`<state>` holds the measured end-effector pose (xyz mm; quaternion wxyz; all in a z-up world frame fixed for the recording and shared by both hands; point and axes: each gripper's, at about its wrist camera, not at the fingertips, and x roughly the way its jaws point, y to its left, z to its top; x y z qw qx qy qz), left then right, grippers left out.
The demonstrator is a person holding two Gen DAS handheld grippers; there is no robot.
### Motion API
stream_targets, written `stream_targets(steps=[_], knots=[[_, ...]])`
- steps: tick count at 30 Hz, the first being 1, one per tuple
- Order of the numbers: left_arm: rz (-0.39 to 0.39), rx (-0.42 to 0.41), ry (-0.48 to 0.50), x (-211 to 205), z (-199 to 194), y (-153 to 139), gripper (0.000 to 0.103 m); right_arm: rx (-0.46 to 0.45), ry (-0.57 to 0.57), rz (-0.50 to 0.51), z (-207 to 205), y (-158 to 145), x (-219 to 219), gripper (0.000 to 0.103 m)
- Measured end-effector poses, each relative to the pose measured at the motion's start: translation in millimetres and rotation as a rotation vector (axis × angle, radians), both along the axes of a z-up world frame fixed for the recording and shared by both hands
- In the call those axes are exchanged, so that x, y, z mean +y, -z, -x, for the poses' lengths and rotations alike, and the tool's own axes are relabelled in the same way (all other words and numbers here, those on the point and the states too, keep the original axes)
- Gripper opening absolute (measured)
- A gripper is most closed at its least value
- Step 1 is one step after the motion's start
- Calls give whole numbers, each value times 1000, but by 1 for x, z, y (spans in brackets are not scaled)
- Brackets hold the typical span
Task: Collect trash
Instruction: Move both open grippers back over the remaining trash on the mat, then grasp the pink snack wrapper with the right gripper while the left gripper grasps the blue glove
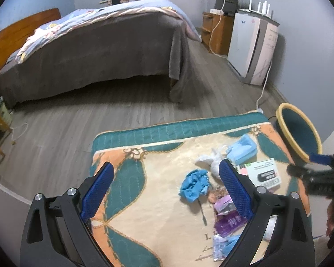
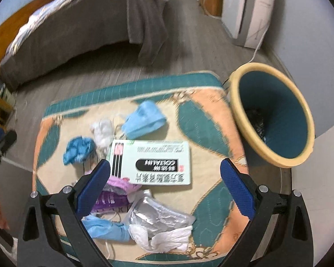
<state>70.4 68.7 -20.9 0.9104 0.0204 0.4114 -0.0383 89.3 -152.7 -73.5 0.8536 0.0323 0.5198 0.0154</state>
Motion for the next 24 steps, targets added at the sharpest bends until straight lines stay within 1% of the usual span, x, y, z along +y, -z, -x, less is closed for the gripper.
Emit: stream_targets(steps=[3,10,14,16,18,20,21,22,23,24], knots=[[3,23,-19,6,-4,5,94,17,-27,21,-2,9,9,97],[0,65,-39,15,-14,16,94,67,-123,28,-5,27,34,96],[8,84,-47,16,-17,20,94,103,-228,43,-2,38,53,93],[10,88,-50,17,-17,20,94,131,-293,72,0,47,65,90],[17,90,-50,17,-18,21,94,144,-332,101,1,54,72,87],[21,96,-47,15,-19,23,94,141,-357,132,1,57,76,79],[16,99,-42,14,-19,24,94,136,-362,148,0,58,77,70],[12,102,-38,12,-20,25,94,136,-371,159,-1,60,78,53],[4,105,-31,10,-20,27,94,141,-377,153,-2,61,78,45],[-5,110,-24,8,-20,29,94,145,-382,142,-3,61,78,26]])
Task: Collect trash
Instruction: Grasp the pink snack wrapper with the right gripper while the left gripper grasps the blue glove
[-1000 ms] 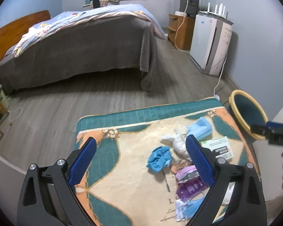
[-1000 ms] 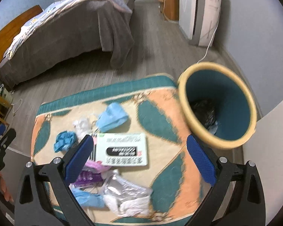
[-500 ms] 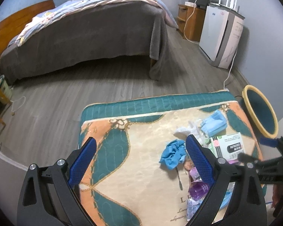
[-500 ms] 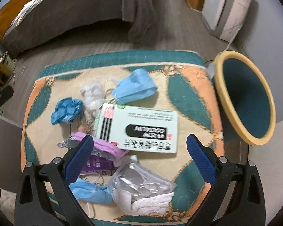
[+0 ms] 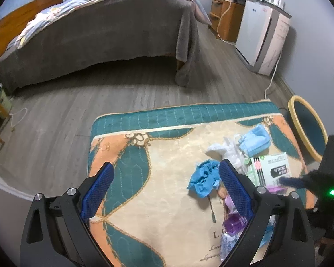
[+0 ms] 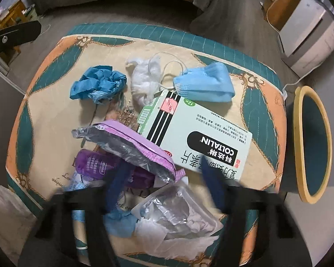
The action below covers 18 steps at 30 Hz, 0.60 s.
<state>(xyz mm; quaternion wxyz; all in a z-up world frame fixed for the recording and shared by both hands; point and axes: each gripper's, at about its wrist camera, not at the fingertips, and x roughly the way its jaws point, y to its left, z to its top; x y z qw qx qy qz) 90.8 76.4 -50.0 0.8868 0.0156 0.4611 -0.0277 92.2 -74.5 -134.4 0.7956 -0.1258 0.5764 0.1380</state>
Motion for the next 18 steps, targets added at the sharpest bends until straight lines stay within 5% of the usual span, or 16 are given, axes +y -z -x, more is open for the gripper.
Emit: stream_targets(steps=[1,3,11,18], knots=[[-4,3,4,-1,0,1,94,5,0,-10,0,-1,-1,13],[-13,14,17,-5,0,6,94,3,-3,-28,0,-7,-2,9],[-41,63,72,-21,-8,28,94,-82,79,-110,-6,-51,-24,8],[-33,99,120,-39,-13,52,92,-116,200,-105,-21,-61,-60,8]])
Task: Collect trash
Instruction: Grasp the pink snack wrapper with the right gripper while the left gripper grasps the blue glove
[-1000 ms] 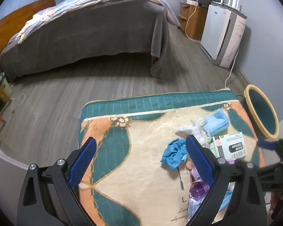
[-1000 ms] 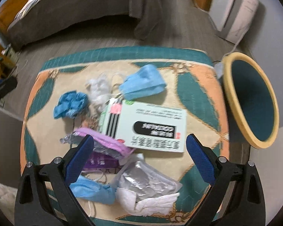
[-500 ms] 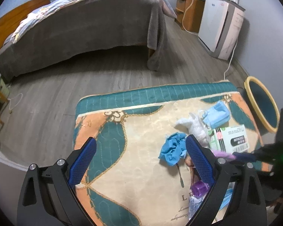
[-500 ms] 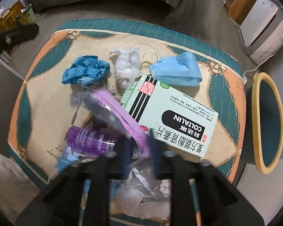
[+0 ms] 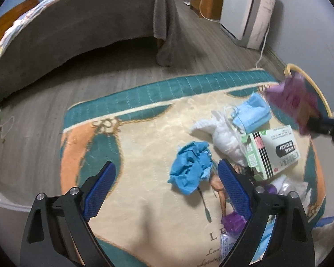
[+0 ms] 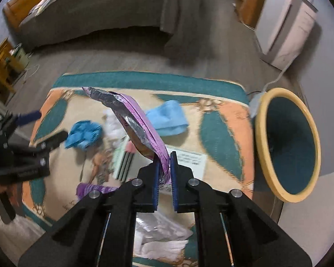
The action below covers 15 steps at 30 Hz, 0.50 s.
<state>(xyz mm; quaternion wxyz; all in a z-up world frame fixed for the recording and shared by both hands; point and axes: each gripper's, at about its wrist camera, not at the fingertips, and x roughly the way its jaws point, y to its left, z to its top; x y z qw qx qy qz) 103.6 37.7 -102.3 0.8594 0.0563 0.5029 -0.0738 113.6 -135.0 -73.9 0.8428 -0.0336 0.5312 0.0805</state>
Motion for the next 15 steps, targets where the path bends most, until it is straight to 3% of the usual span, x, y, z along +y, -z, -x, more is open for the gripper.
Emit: stream_targets(steps=[8,11,15], knots=[[-40,36,74,-25,-4,24,81,1,29,-34,-8,-3,-13,8],[-47,52,70,-27,-6,32,74,2,32,-41,-13,-3,-15,8],[-46,62,63,-28,-10,38,71,7,41,-52,-14,-4,-18,8]])
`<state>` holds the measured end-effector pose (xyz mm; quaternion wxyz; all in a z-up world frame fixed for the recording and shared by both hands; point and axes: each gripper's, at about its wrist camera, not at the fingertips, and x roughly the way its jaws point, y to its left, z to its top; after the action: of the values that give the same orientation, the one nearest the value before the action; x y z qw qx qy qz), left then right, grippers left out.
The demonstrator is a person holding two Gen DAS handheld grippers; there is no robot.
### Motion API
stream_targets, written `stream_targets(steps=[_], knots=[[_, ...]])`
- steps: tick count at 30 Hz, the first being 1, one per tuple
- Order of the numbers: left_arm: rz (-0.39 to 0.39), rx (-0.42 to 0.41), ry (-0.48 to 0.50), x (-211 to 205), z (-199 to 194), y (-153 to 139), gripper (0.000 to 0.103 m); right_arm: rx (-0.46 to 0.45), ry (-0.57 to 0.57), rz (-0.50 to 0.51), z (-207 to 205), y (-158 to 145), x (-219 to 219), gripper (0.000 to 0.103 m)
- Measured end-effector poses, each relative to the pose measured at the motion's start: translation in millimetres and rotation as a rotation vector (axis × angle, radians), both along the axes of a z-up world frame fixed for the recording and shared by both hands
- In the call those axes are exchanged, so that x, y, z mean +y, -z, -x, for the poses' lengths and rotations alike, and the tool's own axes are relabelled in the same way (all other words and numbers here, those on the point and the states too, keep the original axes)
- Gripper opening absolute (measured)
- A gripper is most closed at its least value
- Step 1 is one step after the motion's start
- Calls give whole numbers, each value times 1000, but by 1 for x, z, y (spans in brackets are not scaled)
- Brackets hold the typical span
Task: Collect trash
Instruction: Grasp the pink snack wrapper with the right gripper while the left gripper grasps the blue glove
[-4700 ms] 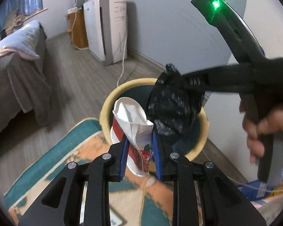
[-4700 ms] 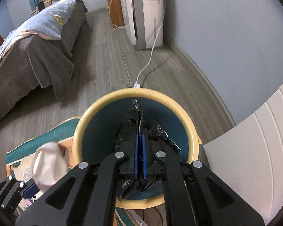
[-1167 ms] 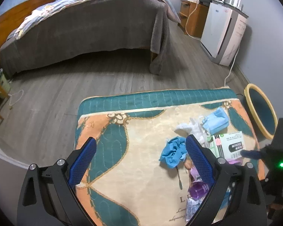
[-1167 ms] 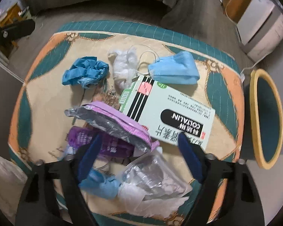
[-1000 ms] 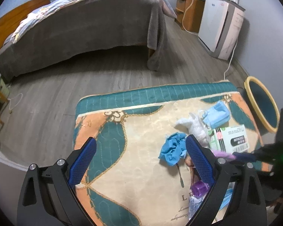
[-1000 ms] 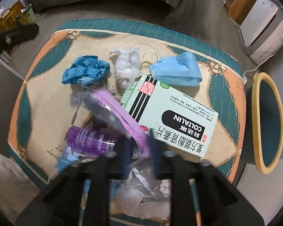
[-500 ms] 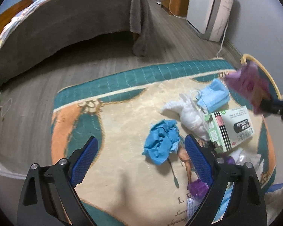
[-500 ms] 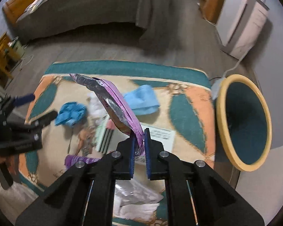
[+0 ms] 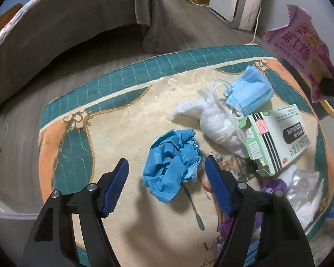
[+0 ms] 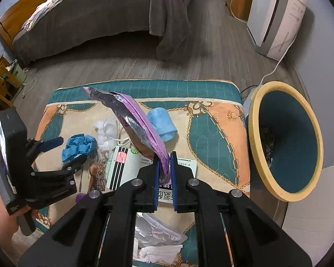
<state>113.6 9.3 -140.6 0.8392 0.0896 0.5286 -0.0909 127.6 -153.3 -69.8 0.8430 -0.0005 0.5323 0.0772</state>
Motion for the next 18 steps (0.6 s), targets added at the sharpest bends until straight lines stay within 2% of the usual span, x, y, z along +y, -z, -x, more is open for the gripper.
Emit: stream_targets(steps=[8,11,12,18], knots=[[1,20,2,0,-6,10,63,0,-10,4,1,-1,3,8],[9,26,17,-1,-7,12,49,3,-11,10,0,0,3,8],[12,27,22,1,-8,12,47,5,-11,11,0,1,3,8],[20,25,36,-3,-7,10,42,7,-15,17,-1,2,5,8]])
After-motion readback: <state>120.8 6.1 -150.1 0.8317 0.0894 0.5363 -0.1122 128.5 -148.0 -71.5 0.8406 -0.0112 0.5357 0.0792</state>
